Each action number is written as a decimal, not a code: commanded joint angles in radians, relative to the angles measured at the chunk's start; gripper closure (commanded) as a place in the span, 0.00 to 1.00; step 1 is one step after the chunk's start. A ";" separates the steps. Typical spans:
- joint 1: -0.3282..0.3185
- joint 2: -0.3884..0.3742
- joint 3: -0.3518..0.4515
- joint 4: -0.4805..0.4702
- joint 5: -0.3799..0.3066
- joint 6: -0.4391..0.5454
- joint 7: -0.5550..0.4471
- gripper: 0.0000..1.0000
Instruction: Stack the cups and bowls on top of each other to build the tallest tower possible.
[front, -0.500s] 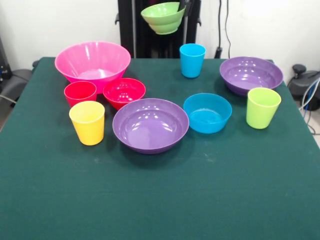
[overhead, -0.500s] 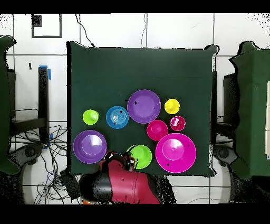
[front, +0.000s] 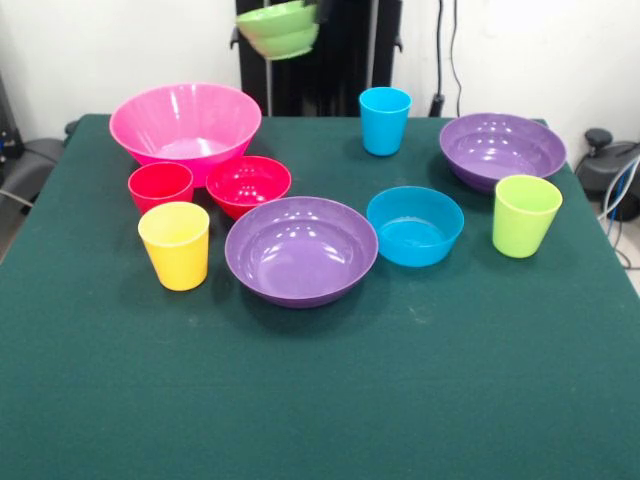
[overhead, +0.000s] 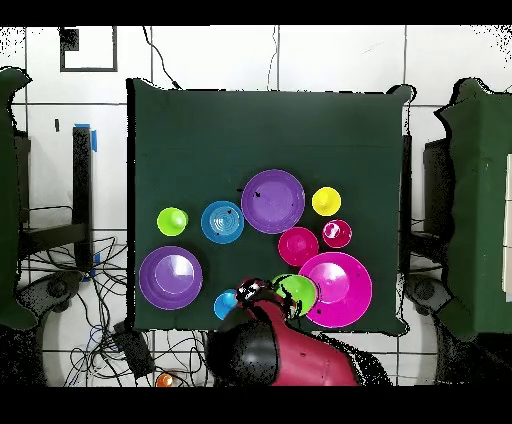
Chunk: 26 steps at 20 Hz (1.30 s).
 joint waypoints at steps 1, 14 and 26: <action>-0.183 -0.033 0.223 0.007 0.035 0.024 -0.071 1.00; -0.346 0.078 0.326 -0.350 -0.039 0.253 -0.149 1.00; -0.484 0.253 0.452 -0.618 -0.085 0.429 -0.259 1.00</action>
